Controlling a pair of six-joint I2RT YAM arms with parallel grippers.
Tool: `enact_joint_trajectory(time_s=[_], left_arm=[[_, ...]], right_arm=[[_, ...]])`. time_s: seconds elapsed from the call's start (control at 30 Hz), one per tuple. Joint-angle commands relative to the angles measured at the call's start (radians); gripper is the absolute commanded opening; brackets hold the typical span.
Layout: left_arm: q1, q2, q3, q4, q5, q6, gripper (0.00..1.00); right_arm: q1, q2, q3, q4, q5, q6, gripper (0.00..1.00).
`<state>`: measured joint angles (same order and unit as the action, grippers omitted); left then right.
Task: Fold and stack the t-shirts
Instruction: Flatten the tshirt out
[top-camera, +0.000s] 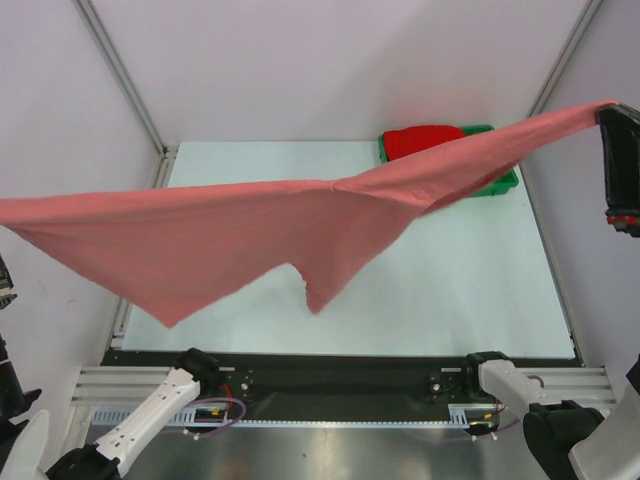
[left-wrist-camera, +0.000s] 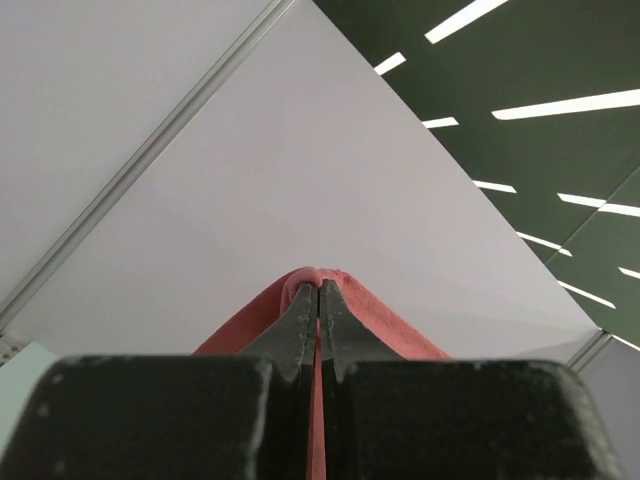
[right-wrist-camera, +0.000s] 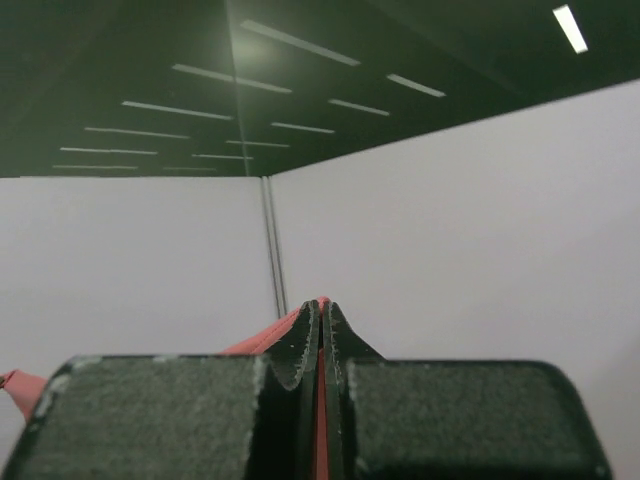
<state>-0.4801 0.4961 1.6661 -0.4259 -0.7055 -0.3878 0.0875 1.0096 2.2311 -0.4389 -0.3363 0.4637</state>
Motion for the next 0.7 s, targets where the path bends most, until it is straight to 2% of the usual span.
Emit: enact_joint_trajectory(time_s=[0.0,0.2,0.3,0.43,0.47,0.53,0.57,0.63,0.67], left_arm=[[0.009,0.004,0.030,0.078,0.052,0.067,0.00],[0.008,0.048,0.031,0.153,0.058,0.127,0.00],[0.008,0.088,-0.025,0.237,0.029,0.182,0.00],[0.009,0.169,-0.143,0.332,-0.153,0.276,0.00],[0.008,0.183,-0.222,0.399,-0.231,0.288,0.00],[0.009,0.232,-0.305,0.496,-0.302,0.340,0.00],[0.011,0.246,-0.377,0.571,-0.349,0.346,0.00],[0.018,0.304,-0.462,0.738,-0.358,0.401,0.00],[0.044,0.329,-0.507,0.749,-0.348,0.399,0.00]], right_arm=[[-0.026,0.015,0.048,0.118,-0.044,0.050,0.00],[-0.066,0.043,0.019,0.216,-0.090,0.137,0.00],[-0.080,0.067,-0.063,0.323,-0.118,0.217,0.00],[-0.080,0.127,-0.270,0.538,-0.159,0.329,0.00],[-0.080,0.144,-0.299,0.570,-0.164,0.360,0.00],[-0.034,0.211,-0.338,0.577,-0.130,0.327,0.00],[0.039,0.243,-0.331,0.551,-0.106,0.225,0.00],[0.119,0.346,-0.318,0.497,-0.043,0.136,0.00],[0.154,0.381,-0.305,0.493,-0.040,0.101,0.00]])
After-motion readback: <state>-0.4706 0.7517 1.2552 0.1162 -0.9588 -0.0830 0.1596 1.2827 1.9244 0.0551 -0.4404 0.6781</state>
